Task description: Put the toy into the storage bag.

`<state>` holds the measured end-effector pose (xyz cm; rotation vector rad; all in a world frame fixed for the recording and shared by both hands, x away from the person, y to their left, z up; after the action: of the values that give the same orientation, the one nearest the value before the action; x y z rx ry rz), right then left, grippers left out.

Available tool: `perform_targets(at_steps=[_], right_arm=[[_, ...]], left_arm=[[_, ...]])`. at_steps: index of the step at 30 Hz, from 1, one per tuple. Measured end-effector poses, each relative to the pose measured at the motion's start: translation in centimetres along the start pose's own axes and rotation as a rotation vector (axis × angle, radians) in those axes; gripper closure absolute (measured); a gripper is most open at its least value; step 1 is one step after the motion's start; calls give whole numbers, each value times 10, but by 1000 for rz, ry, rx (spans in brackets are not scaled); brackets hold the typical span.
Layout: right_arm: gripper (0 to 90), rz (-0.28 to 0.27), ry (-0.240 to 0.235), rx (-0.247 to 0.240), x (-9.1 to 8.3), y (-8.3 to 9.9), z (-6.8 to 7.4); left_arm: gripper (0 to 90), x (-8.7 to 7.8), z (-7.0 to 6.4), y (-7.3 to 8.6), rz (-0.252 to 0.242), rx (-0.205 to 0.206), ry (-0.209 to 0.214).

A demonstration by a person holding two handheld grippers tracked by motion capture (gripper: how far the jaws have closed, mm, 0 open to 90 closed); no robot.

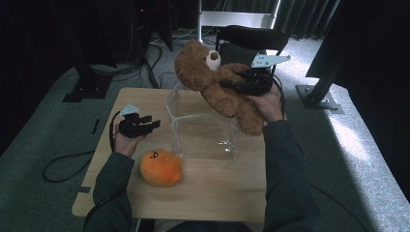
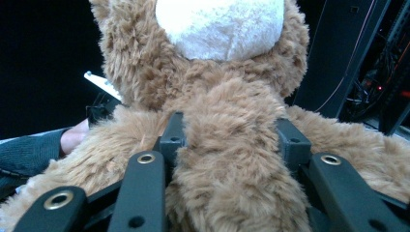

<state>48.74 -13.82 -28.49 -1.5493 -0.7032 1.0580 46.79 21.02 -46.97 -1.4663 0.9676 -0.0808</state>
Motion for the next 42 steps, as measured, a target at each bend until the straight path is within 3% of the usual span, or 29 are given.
perform_targets(at_steps=[9,14,32,42], right_arm=[[579,8,2,-5,8,-3,-3],[580,-9,-21,-7,15,-5,0],[580,35,-37,-9,44,-5,-5],[583,35,-54,14,61,-4,-9]], left_arm=[[480,1,-1,-5,-7,0,5],[480,2,1,-10,-22,-6,5],[480,3,0,-22,-49,-9,14],[480,2,2,-25,-63,-17,23]])
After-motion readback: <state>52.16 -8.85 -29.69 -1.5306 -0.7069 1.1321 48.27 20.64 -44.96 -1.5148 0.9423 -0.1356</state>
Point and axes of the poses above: each handheld gripper's, and its own axes: x roughly forward along the jaws, y roughly out of its underside, z roughly to its left, the point moved 5 cm from there along x, roughly forward along the jaws, and after that the axes turned 1 degree about y, right-handed, at the moved point
